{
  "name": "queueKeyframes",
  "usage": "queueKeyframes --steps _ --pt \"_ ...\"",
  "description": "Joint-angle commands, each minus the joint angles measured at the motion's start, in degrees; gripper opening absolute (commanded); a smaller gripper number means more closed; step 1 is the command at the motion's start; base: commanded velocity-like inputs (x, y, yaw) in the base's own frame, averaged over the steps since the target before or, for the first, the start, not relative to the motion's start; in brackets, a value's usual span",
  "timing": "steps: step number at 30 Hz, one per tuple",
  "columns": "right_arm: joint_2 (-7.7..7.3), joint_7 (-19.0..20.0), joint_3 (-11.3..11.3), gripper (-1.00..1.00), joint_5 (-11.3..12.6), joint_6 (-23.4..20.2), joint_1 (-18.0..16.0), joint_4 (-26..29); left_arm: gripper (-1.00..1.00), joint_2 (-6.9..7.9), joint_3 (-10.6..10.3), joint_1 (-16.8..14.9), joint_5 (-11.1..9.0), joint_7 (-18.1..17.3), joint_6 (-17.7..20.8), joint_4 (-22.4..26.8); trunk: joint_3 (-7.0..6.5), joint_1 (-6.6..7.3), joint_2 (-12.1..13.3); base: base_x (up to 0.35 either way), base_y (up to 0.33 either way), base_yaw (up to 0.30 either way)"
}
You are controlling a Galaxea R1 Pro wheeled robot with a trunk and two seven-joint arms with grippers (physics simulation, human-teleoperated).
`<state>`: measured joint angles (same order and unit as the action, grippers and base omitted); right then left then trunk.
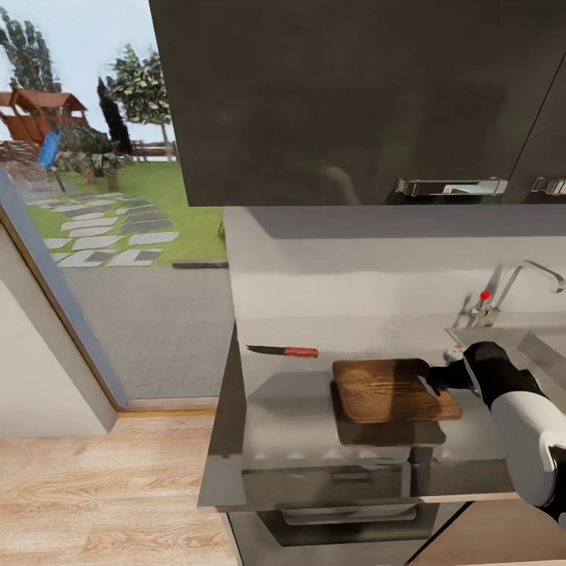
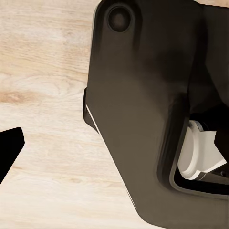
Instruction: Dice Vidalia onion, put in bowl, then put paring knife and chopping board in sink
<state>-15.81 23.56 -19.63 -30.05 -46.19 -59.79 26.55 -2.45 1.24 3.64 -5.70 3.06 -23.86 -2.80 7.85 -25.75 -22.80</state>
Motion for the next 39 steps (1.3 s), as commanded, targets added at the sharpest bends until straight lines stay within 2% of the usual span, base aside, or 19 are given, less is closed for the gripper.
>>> queueKeyframes --steps 1,29,39 --pt "0.05 0.6 -0.4 -1.0 -0.5 0.1 -0.1 -0.2 1.0 -0.01 0.1 0.0 -0.4 -0.1 -0.3 -0.1 0.1 -0.03 -0.1 0.0 0.0 0.0" --pt "0.08 0.0 -0.4 -1.0 -0.4 3.4 -0.1 -3.5 1.0 -0.01 0.0 0.0 -0.4 -0.1 -0.3 -0.1 0.1 -0.03 -0.1 0.0 0.0 0.0" --pt "0.08 -2.6 -0.4 -1.0 -0.4 5.9 -0.1 -5.8 1.0 -0.01 0.0 0.0 -0.4 -0.1 -0.3 -0.1 0.1 -0.03 -0.1 0.0 0.0 0.0"
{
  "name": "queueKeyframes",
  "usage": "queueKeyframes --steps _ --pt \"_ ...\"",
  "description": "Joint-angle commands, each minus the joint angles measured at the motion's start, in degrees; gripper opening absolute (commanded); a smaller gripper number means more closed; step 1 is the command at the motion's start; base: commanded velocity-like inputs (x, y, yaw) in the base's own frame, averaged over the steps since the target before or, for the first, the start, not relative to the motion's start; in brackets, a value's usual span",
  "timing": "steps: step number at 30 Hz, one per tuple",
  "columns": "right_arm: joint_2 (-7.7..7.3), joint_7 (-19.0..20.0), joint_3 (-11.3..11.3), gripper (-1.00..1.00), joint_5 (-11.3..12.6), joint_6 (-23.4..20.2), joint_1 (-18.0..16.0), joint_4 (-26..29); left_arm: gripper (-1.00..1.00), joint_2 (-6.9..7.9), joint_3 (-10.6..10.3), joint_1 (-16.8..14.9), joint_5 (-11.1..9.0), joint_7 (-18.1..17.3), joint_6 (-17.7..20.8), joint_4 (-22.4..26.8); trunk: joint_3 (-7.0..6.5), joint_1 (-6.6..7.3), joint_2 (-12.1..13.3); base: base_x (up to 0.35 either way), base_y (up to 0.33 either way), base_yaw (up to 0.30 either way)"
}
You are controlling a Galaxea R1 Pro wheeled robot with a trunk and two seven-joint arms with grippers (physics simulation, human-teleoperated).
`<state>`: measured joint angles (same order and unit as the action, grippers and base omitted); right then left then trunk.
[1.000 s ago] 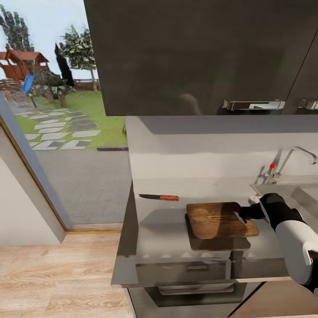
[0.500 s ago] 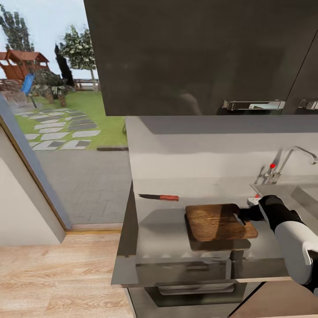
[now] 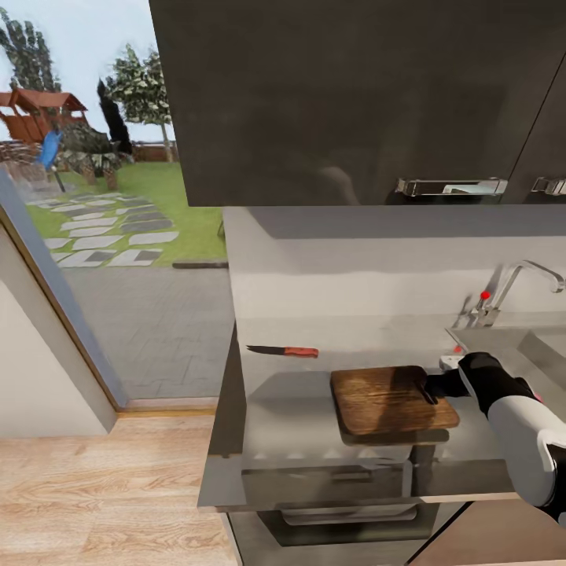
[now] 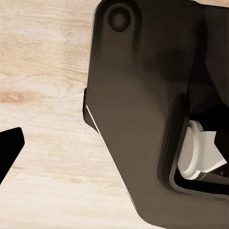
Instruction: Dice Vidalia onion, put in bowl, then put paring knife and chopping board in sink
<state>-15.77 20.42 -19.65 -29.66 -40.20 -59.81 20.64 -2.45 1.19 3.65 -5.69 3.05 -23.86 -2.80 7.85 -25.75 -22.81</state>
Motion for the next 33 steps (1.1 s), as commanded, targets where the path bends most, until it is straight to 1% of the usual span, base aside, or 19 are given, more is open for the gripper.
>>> queueKeyframes --steps 1,29,30,33 --pt "0.04 0.4 -0.4 -1.0 -0.8 0.0 0.0 0.0 1.0 -0.02 0.1 0.0 -0.4 -0.1 -0.3 -0.1 0.11 -0.04 -0.1 0.0 0.0 0.0" --pt "0.04 0.1 -0.4 -1.0 -0.8 0.7 0.0 -0.8 1.0 -0.02 0.1 0.0 -0.4 -0.1 -0.3 -0.1 0.11 -0.04 -0.1 0.0 0.0 0.0" --pt "0.04 0.1 -0.4 1.0 -0.8 0.7 0.0 -0.8 1.0 -0.02 0.0 0.0 -0.4 -0.1 -0.3 -0.1 0.11 -0.04 -0.1 0.0 0.0 0.0" --pt "0.1 0.1 -0.4 1.0 -0.8 0.7 0.0 -0.8 1.0 -0.02 0.1 0.0 -0.4 -0.1 -0.3 -0.1 0.11 -0.04 -0.1 0.0 0.0 0.0"
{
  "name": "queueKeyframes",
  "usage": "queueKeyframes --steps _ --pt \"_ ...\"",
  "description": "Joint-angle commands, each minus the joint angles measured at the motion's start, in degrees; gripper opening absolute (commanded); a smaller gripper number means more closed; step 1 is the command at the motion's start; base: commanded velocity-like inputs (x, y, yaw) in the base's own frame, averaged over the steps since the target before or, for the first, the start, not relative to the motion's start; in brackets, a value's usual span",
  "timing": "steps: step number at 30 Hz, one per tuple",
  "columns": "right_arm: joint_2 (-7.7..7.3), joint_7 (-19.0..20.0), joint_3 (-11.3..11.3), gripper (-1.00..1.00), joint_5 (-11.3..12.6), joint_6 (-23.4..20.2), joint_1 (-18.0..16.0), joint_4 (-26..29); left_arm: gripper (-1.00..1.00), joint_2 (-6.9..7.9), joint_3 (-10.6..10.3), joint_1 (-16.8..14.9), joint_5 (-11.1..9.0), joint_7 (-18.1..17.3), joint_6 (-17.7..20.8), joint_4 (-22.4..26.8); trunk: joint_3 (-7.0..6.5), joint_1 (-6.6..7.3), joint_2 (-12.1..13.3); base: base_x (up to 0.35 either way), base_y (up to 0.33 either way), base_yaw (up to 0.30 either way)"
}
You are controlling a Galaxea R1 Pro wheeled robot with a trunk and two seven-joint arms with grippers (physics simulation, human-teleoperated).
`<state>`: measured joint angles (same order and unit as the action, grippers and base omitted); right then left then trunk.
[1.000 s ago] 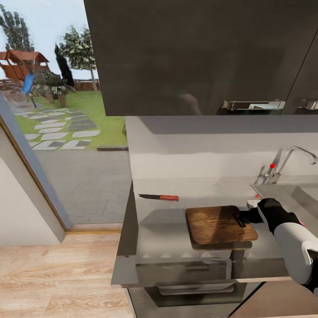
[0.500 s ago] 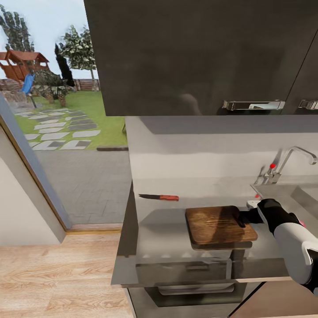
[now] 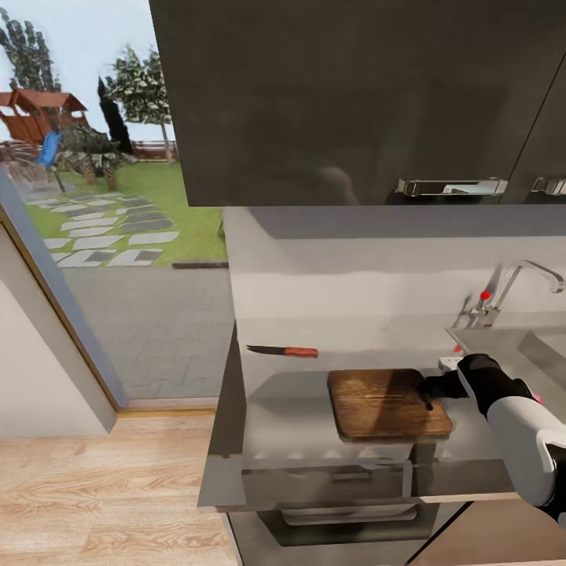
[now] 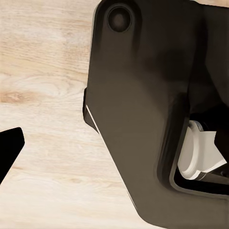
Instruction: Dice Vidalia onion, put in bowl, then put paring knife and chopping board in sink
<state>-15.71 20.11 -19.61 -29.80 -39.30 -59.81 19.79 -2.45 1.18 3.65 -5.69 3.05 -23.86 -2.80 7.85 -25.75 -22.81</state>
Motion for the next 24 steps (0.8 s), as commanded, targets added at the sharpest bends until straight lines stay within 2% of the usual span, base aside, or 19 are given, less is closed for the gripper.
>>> queueKeyframes --steps 1,24 --pt "0.04 0.5 -0.4 1.0 -0.6 -0.2 0.0 0.1 1.0 -0.02 0.1 0.0 -0.4 -0.1 -0.3 -0.1 0.1 -0.03 -0.1 0.0 0.0 0.0" --pt "0.06 0.7 -0.5 1.0 -0.5 -0.2 0.0 0.6 1.0 -0.02 0.1 0.0 -0.4 -0.1 -0.3 -0.1 0.1 -0.03 -0.1 0.0 0.0 0.0"
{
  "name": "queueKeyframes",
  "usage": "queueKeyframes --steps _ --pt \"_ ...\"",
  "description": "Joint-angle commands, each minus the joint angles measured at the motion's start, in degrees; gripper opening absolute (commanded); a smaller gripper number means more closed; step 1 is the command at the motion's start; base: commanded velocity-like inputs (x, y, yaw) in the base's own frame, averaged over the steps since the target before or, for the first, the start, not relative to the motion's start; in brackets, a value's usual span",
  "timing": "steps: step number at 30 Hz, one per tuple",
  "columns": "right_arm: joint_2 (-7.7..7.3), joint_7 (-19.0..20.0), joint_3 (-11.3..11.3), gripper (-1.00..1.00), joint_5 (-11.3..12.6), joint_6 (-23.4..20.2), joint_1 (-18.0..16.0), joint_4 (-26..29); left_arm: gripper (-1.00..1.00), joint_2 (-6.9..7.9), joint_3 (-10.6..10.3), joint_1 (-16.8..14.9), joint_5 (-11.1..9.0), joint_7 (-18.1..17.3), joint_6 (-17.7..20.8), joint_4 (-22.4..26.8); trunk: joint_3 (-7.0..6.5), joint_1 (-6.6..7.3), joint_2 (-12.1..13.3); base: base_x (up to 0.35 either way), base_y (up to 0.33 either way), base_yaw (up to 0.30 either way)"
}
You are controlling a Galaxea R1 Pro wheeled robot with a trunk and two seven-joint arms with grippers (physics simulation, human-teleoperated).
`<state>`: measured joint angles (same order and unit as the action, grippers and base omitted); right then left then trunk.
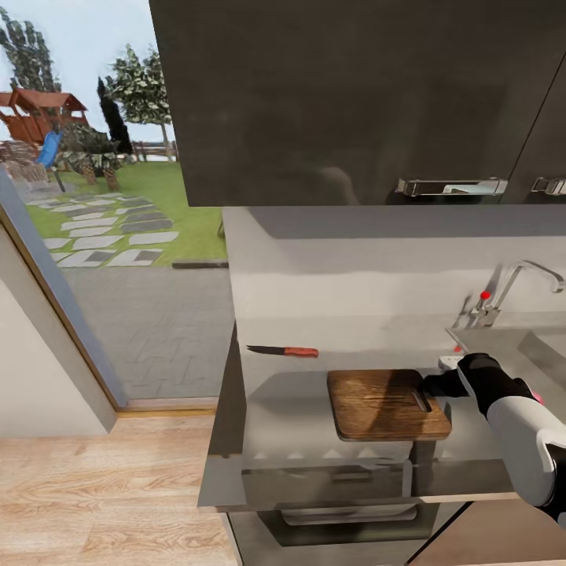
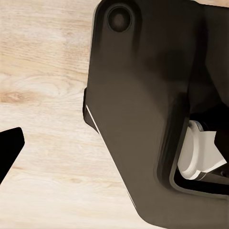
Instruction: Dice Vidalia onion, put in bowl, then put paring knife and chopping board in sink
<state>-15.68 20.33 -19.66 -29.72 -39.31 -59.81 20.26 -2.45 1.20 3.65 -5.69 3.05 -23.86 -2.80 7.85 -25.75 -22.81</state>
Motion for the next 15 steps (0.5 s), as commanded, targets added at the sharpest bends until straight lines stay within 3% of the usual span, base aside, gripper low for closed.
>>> queueKeyframes --steps 1,10,15 --pt "0.04 0.5 -0.4 1.0 -0.6 -0.2 0.0 0.2 1.0 -0.02 0.1 0.0 -0.4 -0.1 -0.3 -0.1 0.1 -0.04 -0.1 0.0 0.0 0.0" --pt "0.04 0.6 -0.6 1.0 -0.5 -1.4 0.0 5.9 1.0 -0.02 0.1 0.0 -0.4 -0.1 -0.3 -0.1 0.1 -0.04 -0.1 0.0 0.0 0.0" --pt "0.1 1.4 -0.4 1.0 -0.4 -5.1 0.0 11.1 1.0 -0.02 0.1 0.0 -0.4 -0.1 -0.3 -0.1 0.1 -0.04 -0.1 0.0 0.0 0.0"
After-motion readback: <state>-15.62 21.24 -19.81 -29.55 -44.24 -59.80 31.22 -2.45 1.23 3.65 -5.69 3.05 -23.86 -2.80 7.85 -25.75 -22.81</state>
